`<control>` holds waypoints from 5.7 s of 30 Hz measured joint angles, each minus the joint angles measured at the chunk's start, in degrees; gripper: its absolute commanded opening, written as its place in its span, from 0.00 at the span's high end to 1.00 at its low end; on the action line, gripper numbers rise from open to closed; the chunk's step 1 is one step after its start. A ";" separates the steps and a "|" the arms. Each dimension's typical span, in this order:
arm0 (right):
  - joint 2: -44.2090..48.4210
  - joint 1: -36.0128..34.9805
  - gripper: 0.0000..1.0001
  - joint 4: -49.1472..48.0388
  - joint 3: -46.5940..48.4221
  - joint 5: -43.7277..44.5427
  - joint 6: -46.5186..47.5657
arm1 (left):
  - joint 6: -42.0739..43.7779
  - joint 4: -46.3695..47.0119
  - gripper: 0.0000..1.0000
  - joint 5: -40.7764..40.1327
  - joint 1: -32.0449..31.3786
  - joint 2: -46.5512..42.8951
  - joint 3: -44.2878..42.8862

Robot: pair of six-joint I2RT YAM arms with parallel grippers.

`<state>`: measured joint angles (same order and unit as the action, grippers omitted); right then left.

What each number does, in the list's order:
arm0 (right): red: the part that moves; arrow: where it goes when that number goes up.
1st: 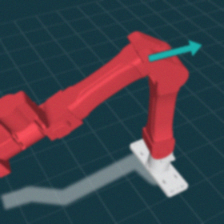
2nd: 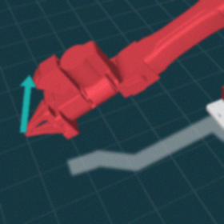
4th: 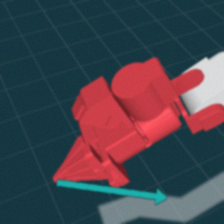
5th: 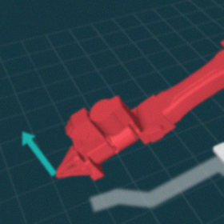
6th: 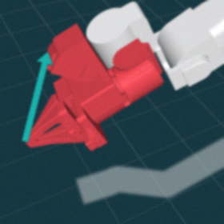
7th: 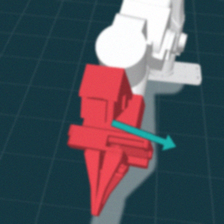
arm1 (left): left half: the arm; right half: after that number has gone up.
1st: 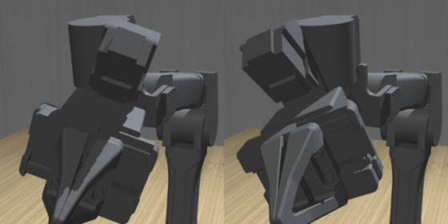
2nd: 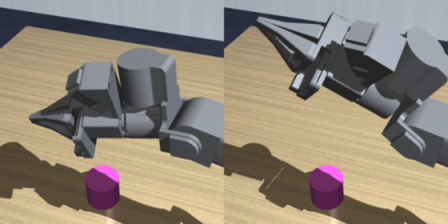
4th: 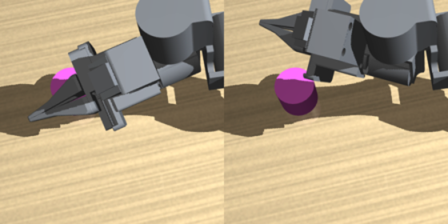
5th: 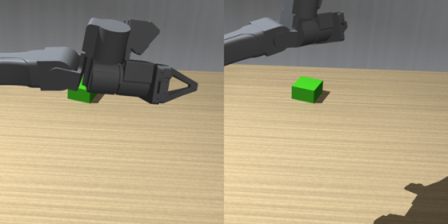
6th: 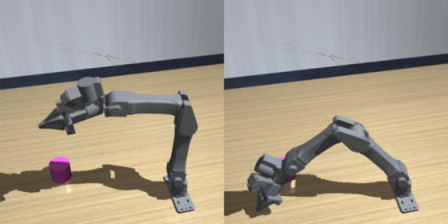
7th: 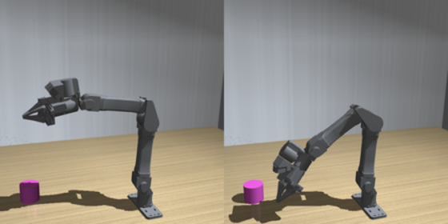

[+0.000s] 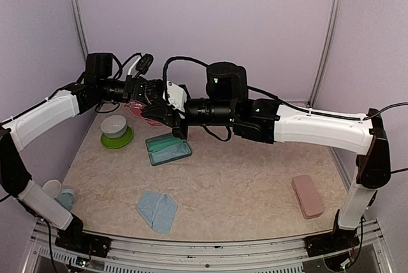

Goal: Organize the sunglasses
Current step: Fold the right temple of the sunglasses on the sunglasses, then place the sunglasses in the sunglasses case.

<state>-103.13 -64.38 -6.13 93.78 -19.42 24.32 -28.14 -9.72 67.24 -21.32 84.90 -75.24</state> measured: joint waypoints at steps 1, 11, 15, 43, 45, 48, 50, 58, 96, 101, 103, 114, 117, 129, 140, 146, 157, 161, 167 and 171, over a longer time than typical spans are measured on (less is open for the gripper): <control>0.00 0.00 1.00 -0.09 -0.09 0.15 -0.04 | 0.09 0.00 0.55 0.15 -0.04 -0.09 0.04; 0.07 0.44 1.00 -1.53 -1.51 2.19 -1.16 | 1.46 -0.15 0.55 0.92 -0.15 -0.31 0.20; 0.07 0.68 1.00 -1.62 -2.25 3.21 -1.75 | 1.90 -0.17 0.55 1.16 -0.15 -1.05 0.90; 4.26 2.38 1.00 -2.01 -7.74 2.51 -3.54 | -0.96 0.74 0.47 -5.86 2.40 -1.95 -2.29; 4.48 2.29 1.00 -1.01 -8.28 2.60 -2.62 | -1.57 1.07 0.46 -7.93 4.04 -2.08 -2.60; 4.46 2.23 1.00 0.74 -8.79 4.28 -0.98 | -2.08 0.81 0.45 -11.28 6.45 -2.67 -2.60; 4.33 2.08 1.00 2.43 -8.79 6.71 0.66 | -2.03 0.26 0.42 -13.79 8.20 -3.52 -2.49; -2.95 1.62 1.00 8.55 -4.79 16.44 7.76 | -1.44 -2.64 0.35 -22.01 12.81 -8.98 2.51; -33.24 5.97 1.00 14.29 18.45 29.14 22.56 | 2.75 -21.68 0.01 -48.00 13.86 -22.73 11.43; -34.51 6.45 1.00 13.88 20.09 29.16 22.53 | 2.36 -22.14 0.01 -48.02 13.86 -24.65 13.05; -35.10 6.56 1.00 13.66 20.20 29.16 22.49 | 2.25 -22.51 0.01 -48.00 13.86 -25.27 13.64; -38.14 6.38 1.00 13.68 22.43 28.74 21.46 | 2.27 -23.39 0.01 -48.02 13.86 -25.57 14.05; -38.77 6.08 1.00 13.62 23.32 28.81 21.07 | 2.29 -23.39 0.01 -48.00 13.86 -25.51 14.05; -41.42 5.25 1.00 12.87 23.87 29.94 20.06 | 2.32 -23.39 0.01 -47.04 13.88 -24.09 14.05; -41.42 5.25 0.87 11.80 23.26 30.62 19.71 | 2.29 -23.39 0.01 -46.88 13.88 -24.06 14.05; -41.42 5.03 0.81 11.87 22.29 30.60 19.58 | 2.29 -23.37 0.01 -46.84 13.88 -24.06 14.05; -41.40 4.37 0.78 11.85 20.59 30.69 18.97 | 2.29 -23.34 0.01 -46.66 13.88 -24.09 14.05; -40.37 3.89 0.78 11.85 18.84 30.97 17.53 | 2.29 -23.32 0.01 -46.66 13.88 -24.09 14.05; -36.74 3.63 0.77 11.69 16.63 30.18 13.51 | 2.27 -23.28 0.01 -46.47 13.88 -24.09 14.05; -33.51 3.63 0.77 10.84 14.14 28.74 10.56 | 2.27 -23.28 0.01 -46.47 13.88 -24.09 14.05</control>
<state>-136.64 -60.75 4.71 107.92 9.32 34.87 -25.87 -32.99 20.78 -7.44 60.82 -61.19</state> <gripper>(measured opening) 0.225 0.986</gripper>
